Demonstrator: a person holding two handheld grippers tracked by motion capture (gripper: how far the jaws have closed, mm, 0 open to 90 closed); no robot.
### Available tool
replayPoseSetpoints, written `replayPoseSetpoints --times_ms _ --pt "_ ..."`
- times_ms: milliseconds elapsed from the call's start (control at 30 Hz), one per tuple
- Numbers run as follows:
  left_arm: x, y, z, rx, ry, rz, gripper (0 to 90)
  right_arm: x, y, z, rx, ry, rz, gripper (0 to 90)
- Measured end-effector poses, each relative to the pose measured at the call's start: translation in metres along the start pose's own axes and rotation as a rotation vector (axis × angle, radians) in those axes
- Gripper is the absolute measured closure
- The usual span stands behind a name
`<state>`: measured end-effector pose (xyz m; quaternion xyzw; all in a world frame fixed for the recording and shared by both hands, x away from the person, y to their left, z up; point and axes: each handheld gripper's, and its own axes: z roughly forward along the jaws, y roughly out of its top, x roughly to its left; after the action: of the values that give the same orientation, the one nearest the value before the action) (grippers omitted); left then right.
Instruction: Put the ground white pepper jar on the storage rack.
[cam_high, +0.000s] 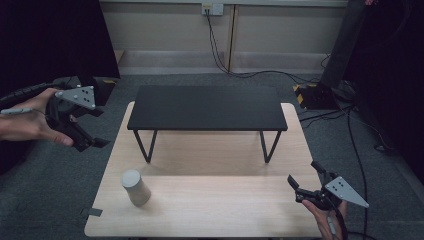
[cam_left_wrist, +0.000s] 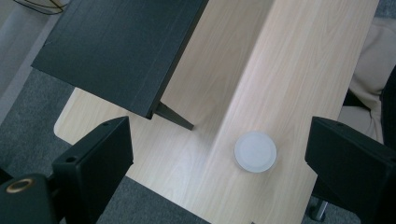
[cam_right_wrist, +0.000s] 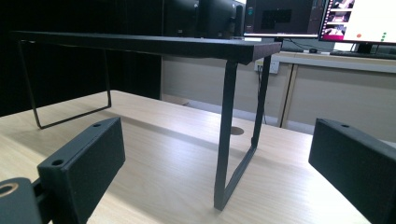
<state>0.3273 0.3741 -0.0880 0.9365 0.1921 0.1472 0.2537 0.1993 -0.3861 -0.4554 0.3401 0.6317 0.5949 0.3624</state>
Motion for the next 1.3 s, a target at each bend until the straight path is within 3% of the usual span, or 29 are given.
replayPoseSetpoints --times_ms 533,667,867,1067,1300 --pt "-0.004 0.002 0.0 0.042 -0.023 -0.002 6.1 0.0 0.0 0.0 0.0 0.003 -0.004 3.4" --pt "-0.003 0.003 0.008 0.071 -0.048 -0.004 5.8 0.0 0.001 0.0 0.001 0.004 -0.005 3.5" --pt "-0.003 0.001 0.016 0.094 -0.054 0.005 5.8 0.0 0.0 -0.001 -0.001 0.0 -0.003 3.4" --pt "-0.005 -0.012 0.026 0.068 -0.058 -0.006 6.2 0.0 0.0 -0.001 0.001 0.001 -0.003 3.4" --pt "-0.007 -0.031 0.049 0.061 -0.08 -0.017 6.6 0.0 0.001 0.0 0.003 0.001 -0.004 3.4"
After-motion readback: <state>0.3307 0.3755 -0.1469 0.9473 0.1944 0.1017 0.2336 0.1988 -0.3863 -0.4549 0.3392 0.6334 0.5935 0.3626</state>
